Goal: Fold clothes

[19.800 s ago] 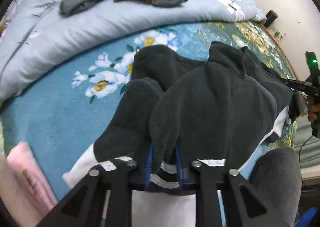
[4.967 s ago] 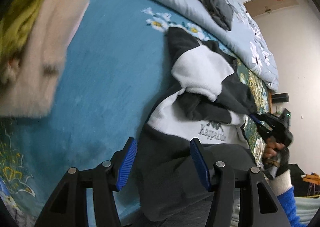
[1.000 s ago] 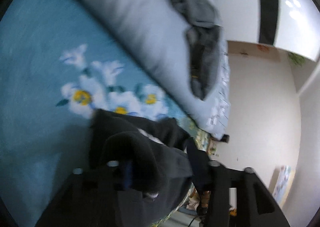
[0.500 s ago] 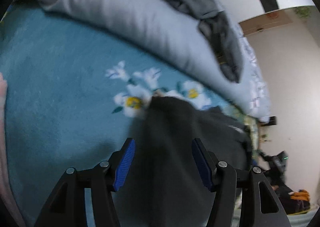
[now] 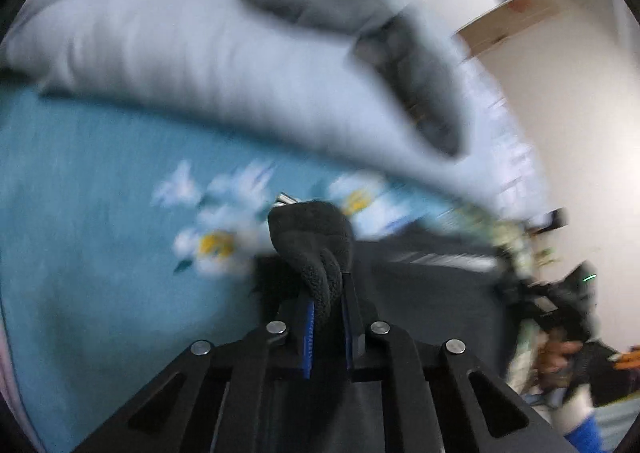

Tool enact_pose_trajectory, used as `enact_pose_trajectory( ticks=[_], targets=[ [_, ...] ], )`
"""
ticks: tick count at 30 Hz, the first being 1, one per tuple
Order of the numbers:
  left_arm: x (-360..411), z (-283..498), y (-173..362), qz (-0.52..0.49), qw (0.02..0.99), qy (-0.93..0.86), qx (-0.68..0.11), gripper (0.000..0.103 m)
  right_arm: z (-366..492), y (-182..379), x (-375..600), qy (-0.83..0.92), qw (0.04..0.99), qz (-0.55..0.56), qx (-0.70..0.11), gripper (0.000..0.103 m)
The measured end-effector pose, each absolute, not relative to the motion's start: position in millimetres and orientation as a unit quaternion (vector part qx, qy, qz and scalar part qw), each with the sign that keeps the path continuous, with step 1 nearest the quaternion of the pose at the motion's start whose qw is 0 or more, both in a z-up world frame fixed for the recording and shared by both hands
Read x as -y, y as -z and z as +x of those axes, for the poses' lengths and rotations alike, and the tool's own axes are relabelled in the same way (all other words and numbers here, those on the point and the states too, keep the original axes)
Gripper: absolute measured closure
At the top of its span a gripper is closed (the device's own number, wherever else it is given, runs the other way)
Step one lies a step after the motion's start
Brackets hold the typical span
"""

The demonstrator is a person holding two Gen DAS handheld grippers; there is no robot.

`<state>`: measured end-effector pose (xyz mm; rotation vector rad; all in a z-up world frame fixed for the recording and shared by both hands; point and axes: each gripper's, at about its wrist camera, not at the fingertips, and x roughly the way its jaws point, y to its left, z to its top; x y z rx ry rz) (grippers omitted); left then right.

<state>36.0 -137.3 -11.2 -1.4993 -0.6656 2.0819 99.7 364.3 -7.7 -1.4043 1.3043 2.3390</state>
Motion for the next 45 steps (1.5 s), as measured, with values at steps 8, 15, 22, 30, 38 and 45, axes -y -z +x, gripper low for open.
enact_pose_trajectory(
  ticks=[8,15,22,30,38,45],
  targets=[
    [155,4,45,-0.579,0.181,-0.746,0.275,0.092,96,3,-396,-0.772,0.11,-0.447,-0.438,0.094],
    [164,15,69,-0.599,0.163,-0.722,0.305,0.092,95,17,-394,-0.761,0.093,-0.464,-0.443,0.093],
    [162,13,56,-0.592,0.168,-0.725,0.309,0.092,84,31,-382,-0.756,0.083,-0.51,-0.401,0.086],
    [161,0,12,-0.522,0.212,-0.755,0.335,0.093,89,7,-394,-0.788,0.083,-0.437,-0.424,0.098],
    [150,-5,68,-0.608,0.151,-0.726,0.283,0.092,103,54,-400,-0.738,0.147,-0.488,-0.441,0.098],
    [151,12,24,-0.589,0.212,-0.725,0.287,0.082,135,29,-393,-0.752,0.082,-0.428,-0.494,0.09]
  ],
)
